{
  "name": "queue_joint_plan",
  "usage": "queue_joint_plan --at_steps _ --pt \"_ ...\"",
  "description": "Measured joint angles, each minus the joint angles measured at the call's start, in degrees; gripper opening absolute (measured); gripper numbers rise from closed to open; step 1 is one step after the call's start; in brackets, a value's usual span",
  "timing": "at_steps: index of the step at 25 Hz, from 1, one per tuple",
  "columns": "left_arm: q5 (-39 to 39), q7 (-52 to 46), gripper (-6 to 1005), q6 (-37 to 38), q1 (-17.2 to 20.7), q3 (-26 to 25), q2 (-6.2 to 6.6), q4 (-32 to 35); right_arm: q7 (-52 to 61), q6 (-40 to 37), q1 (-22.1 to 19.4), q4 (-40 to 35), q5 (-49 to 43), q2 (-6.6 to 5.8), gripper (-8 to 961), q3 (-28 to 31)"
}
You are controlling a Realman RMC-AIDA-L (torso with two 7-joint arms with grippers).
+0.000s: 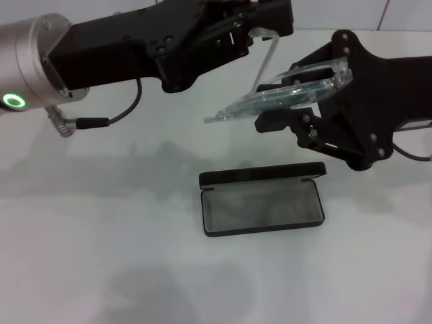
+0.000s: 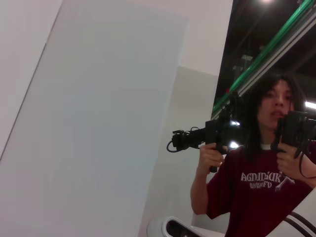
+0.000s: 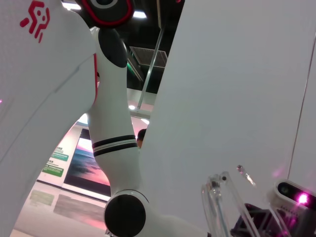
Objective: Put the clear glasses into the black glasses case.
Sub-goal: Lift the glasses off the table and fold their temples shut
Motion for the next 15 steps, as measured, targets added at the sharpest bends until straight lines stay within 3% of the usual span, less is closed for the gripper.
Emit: queue_joint_plan --at_steps 15 --pt "0.3 -0.3 101 0.2 0.4 1.5 0.1 0.0 -0.2 0.1 -0.2 0.5 0.4 -0.19 97 1.5"
